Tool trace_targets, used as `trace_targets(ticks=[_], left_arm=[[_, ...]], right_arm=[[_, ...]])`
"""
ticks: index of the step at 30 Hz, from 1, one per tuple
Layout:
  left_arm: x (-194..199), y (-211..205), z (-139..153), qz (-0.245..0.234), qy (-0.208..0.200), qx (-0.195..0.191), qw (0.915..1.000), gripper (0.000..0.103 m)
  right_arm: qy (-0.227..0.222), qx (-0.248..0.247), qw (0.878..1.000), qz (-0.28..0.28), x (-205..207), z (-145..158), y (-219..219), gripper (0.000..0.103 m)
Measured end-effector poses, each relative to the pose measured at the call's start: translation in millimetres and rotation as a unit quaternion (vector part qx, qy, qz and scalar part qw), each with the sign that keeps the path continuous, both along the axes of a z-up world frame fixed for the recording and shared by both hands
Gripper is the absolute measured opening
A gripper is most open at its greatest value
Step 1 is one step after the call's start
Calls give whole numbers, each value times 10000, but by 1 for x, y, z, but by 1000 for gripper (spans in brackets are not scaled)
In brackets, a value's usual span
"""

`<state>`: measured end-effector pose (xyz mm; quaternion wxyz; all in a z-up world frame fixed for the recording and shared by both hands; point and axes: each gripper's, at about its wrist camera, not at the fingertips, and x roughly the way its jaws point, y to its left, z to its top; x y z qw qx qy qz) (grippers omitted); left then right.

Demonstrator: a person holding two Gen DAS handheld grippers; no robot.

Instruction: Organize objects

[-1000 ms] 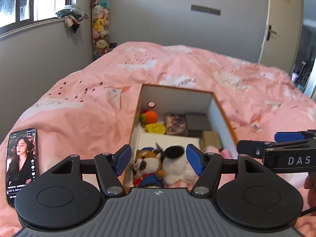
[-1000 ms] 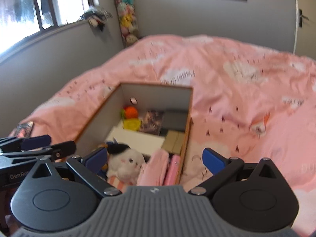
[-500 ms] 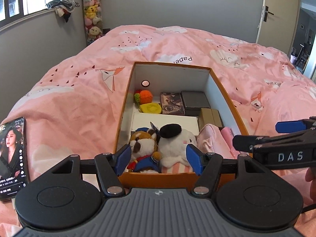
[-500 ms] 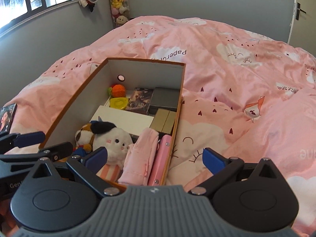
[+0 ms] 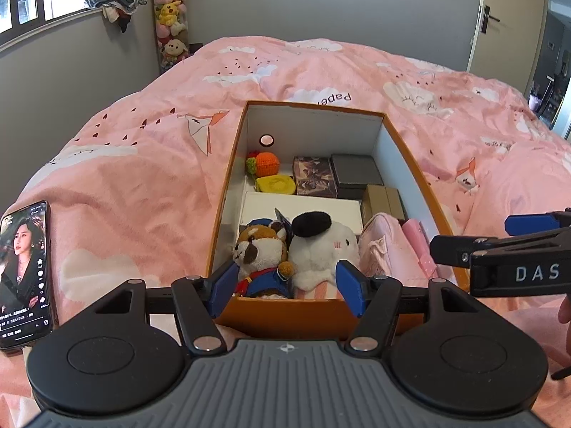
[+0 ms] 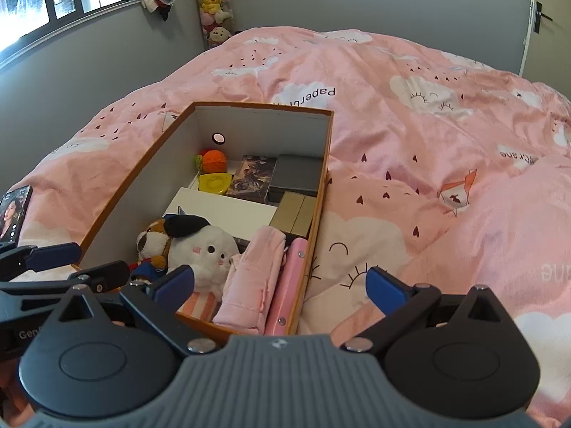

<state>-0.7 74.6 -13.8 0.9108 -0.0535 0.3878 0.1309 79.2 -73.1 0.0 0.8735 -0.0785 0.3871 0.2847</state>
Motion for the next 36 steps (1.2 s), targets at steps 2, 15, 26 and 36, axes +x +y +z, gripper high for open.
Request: trace_targets(ticks=[2,15,26,36], left_arm=[[1,-1,-2,-8,66,32,10000,74],[2,-3,-4,-15,172,112,9998,74],[1,-3,-4,-19,180,144,9997,75],[2,-3,-4,-23,181,163,9997,78]], right_arm=[[49,16,10000,-18,1,-1,-1,102],[230,26,9997,-57,5,-6,-4,102],[238,30,9997,-57,5,-6,-4,102],[243,33,9997,-54,5,-6,-5,102]])
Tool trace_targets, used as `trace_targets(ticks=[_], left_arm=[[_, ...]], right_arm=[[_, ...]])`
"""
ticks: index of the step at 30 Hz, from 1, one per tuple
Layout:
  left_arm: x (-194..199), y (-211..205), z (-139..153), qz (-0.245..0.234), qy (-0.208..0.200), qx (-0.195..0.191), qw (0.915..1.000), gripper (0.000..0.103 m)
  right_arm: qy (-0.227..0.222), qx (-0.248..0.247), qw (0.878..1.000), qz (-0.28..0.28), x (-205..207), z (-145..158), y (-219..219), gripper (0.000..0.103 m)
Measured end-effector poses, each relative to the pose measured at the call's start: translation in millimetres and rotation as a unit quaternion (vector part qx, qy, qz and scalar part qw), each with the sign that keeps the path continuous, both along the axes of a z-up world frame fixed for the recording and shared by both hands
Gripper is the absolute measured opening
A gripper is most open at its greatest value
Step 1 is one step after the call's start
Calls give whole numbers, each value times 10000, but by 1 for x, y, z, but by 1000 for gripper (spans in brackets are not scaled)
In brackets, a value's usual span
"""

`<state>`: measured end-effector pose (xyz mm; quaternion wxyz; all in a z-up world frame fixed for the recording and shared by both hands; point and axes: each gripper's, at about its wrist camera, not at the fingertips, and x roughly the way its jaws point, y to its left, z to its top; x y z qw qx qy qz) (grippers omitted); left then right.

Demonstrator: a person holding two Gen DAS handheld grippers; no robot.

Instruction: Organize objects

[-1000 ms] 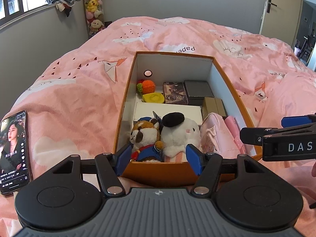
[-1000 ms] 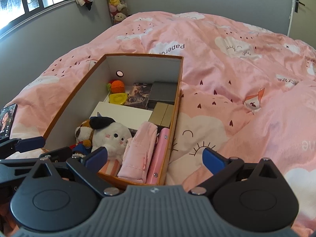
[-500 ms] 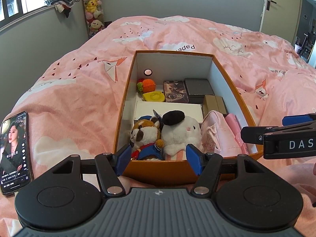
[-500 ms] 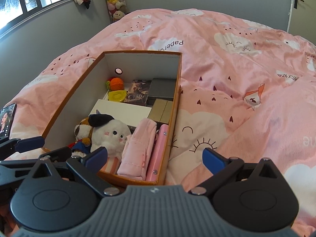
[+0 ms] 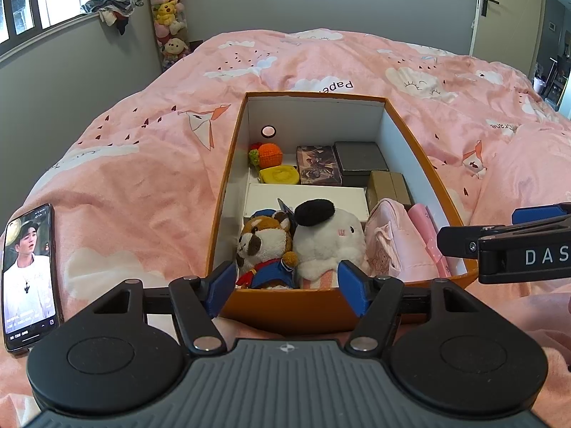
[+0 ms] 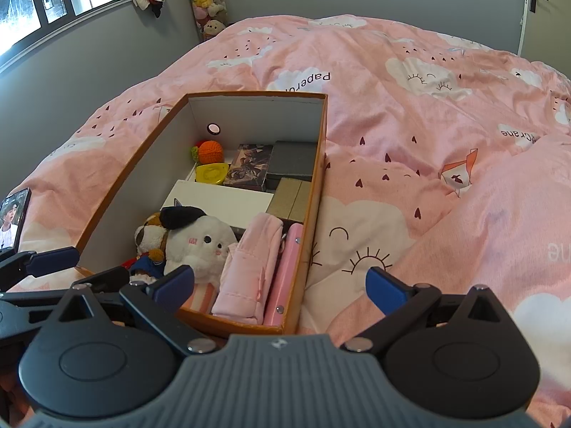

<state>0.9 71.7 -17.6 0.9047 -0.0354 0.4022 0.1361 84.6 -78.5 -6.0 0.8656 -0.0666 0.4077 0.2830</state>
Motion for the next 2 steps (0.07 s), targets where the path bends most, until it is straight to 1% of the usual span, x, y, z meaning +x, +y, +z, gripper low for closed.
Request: trace_targets(ticks=[2], left_arm=[[0,0,0,1,7,-3,10000,78]], right_arm=[[10,6,10000,-11,0,-1,0,102]])
